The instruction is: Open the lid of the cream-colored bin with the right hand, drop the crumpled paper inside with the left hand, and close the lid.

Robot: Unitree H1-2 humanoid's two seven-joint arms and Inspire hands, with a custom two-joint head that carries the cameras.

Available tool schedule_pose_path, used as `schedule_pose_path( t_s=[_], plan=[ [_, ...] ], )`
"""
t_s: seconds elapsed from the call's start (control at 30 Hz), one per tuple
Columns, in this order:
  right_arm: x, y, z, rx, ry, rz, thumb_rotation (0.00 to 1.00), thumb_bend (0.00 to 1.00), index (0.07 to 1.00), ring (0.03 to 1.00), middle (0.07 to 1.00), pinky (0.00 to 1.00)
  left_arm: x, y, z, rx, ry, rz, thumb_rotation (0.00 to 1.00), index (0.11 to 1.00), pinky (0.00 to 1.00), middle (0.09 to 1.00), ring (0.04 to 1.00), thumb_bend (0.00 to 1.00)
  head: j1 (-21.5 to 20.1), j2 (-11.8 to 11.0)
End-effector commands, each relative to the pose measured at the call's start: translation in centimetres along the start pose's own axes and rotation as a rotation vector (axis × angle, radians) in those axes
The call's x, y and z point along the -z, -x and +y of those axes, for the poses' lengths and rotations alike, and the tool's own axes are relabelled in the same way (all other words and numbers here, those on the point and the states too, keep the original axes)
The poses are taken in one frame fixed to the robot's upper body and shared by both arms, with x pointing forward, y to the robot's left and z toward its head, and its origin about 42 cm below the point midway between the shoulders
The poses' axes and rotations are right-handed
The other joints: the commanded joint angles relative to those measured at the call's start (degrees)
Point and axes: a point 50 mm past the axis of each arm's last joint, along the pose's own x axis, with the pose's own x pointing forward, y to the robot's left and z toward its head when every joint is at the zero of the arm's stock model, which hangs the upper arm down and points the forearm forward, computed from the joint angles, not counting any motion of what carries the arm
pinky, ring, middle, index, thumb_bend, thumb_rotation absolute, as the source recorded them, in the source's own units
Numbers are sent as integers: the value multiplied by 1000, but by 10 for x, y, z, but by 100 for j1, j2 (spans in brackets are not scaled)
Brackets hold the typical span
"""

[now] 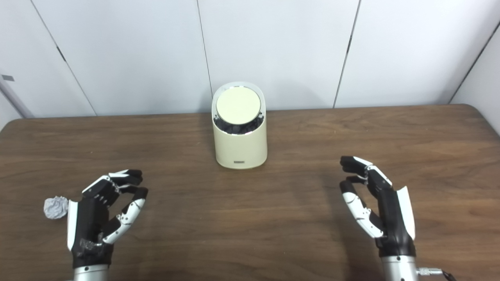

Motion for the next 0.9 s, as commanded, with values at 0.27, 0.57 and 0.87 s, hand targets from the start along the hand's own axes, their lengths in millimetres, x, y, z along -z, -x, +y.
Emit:
schedule_pose_path(
  t_s=[0.27, 0.57, 0.87],
  plan=[
    [-9, 1, 0, 61, -56, -129, 694, 253, 700, 722, 719, 641, -10, 8, -1, -63, 16, -84, 77, 496, 545, 639, 625, 474, -10, 6],
    [-8, -1, 2, 58, -53, -129, 712, 253, 708, 731, 731, 644, -4, 6, 1, -63, 10, -91, 75, 496, 542, 636, 623, 474, -134, -51],
    [-10, -7, 8, 58, -35, -111, 616, 243, 713, 732, 733, 637, 2, 1, 3, -59, 2, -88, 75, 496, 539, 639, 627, 474, -143, -126]
  ],
)
